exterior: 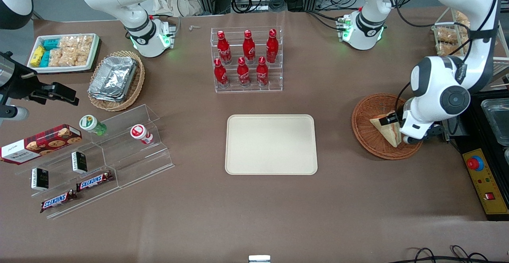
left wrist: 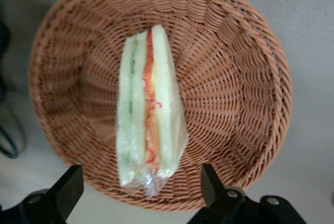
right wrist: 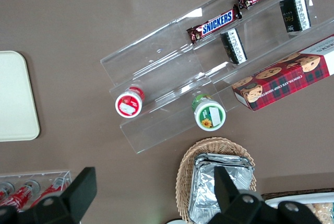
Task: Place sandwich from basket to tray
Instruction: 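Close the left gripper on the sandwich's wrapped end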
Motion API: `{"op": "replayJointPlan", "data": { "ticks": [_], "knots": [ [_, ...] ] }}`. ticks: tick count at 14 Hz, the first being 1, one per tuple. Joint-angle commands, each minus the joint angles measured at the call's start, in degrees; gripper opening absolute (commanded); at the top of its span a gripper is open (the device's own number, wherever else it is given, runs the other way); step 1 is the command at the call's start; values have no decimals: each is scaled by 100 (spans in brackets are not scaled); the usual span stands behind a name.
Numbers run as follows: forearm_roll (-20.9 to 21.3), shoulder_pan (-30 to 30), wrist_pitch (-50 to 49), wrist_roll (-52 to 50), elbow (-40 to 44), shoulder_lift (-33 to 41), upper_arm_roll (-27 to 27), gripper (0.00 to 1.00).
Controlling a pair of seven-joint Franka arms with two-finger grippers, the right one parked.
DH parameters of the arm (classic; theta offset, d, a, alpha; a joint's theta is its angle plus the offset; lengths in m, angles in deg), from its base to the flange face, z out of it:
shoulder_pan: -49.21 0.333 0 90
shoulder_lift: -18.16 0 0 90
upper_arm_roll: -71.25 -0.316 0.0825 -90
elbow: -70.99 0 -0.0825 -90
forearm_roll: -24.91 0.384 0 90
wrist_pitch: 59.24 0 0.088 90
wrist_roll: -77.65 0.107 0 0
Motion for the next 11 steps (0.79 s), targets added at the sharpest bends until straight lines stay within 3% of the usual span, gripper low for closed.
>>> {"op": "replayJointPlan", "data": {
  "ticks": [1,6,9,11],
  "knots": [
    [-193,80,210,-137,-3,-128,18,99],
    [-184,229,360,-136,-55,-357,18,98],
    [-184,229,518,-154,-178,-383,18,90],
    [-184,229,500,-303,-161,-383,18,76]
  ]
}}
